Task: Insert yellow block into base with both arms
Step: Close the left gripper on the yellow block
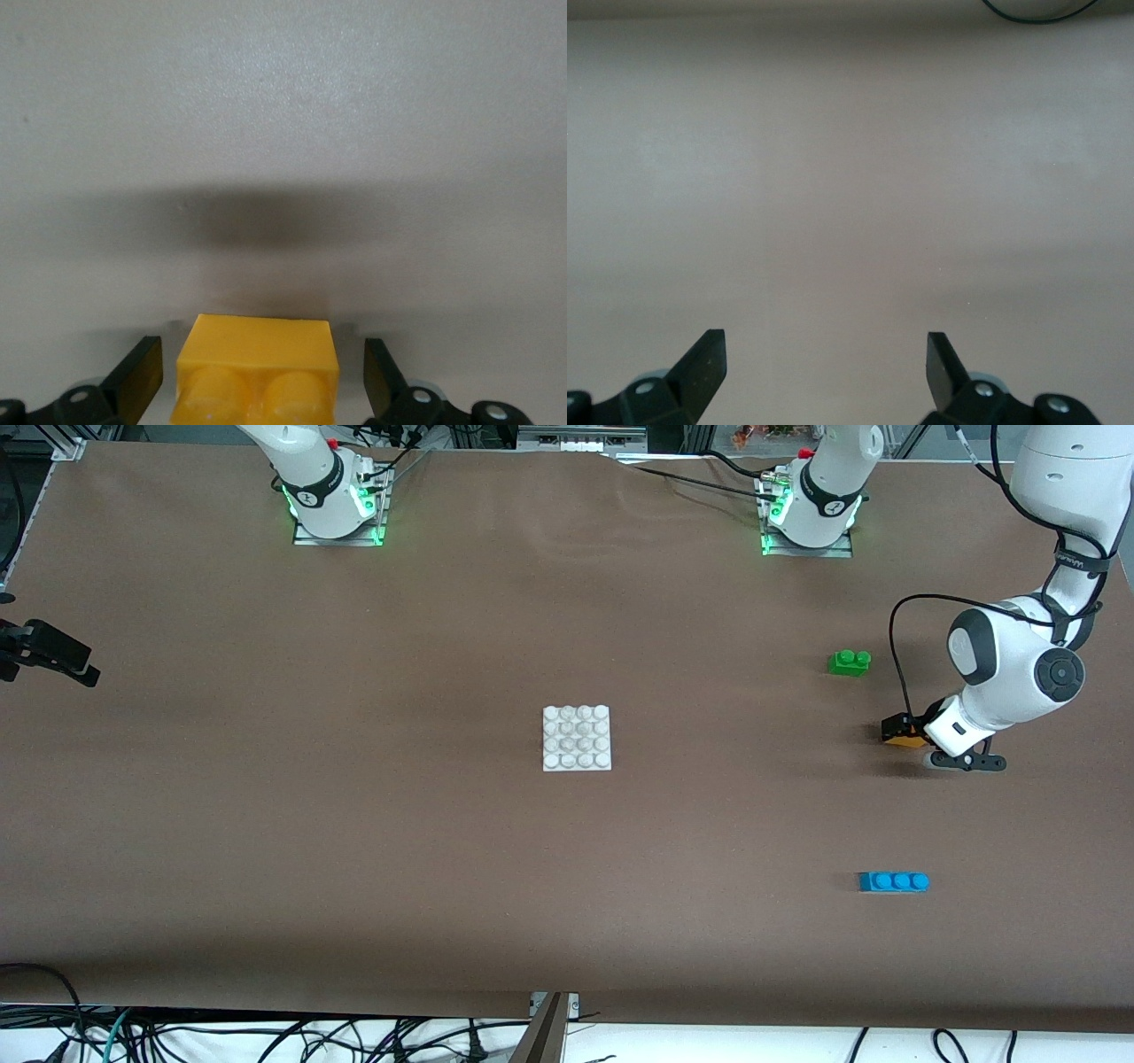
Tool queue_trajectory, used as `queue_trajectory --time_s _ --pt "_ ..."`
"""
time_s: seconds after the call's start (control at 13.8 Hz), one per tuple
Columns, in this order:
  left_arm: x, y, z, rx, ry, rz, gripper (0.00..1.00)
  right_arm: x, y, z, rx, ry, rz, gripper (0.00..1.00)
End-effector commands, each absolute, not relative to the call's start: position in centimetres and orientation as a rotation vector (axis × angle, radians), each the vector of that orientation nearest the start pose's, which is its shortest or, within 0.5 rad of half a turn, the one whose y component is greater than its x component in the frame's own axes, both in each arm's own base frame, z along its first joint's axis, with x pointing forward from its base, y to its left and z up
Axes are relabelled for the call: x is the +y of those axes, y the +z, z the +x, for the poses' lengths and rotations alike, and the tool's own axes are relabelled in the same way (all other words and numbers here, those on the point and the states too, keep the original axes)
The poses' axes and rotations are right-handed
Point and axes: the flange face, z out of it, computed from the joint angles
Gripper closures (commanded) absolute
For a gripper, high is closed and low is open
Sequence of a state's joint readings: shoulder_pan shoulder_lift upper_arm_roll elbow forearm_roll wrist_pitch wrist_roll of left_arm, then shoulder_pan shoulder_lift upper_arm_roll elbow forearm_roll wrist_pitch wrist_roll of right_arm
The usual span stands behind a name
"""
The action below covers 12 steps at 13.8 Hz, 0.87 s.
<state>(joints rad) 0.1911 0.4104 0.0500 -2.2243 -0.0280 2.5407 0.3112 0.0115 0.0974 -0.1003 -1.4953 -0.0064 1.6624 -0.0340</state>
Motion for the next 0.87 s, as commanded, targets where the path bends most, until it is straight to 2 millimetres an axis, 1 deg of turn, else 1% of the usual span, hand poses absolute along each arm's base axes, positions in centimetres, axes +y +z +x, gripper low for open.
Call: queue_trajectory --time_s 0.0,0.15,0.29,0.36,0.51,0.58,0.65,0.73,0.8 --pt "12.9 19.1 51.2 0.077 0.131 -3.159 0.00 -5.1 61.4 59.0 0.066 -0.113 -3.154 0.00" --pt "12.9 19.3 51.1 0.077 0.131 -3.159 0.02 -5.2 61.4 59.0 0.069 -0.113 -3.154 0.00" --pt "12.9 19.5 51.1 0.077 0.129 -3.159 0.19 -5.2 61.4 59.0 0.069 -0.113 -3.154 0.00" --pt "12.9 19.7 51.1 0.077 0.121 -3.158 0.29 -5.2 61.4 59.0 0.069 -0.113 -3.154 0.00" --pt "12.9 19.8 51.2 0.094 0.119 -3.158 0.65 -5.2 61.4 59.0 0.069 -0.113 -3.154 0.00" --pt "12.9 19.8 51.2 0.094 0.119 -3.158 0.84 -5.2 61.4 59.0 0.069 -0.113 -3.154 0.00" --pt "12.9 19.8 51.1 0.094 0.121 -3.158 0.97 -5.2 61.4 59.0 0.069 -0.113 -3.154 0.00" --pt "12.9 20.2 51.3 0.094 0.109 -3.157 1.00 -5.2 61.4 59.0 0.069 -0.113 -3.154 0.00" --pt "13.1 21.3 51.6 0.087 0.079 -3.153 1.00 -5.2 61.4 59.0 0.069 -0.113 -3.154 0.00"
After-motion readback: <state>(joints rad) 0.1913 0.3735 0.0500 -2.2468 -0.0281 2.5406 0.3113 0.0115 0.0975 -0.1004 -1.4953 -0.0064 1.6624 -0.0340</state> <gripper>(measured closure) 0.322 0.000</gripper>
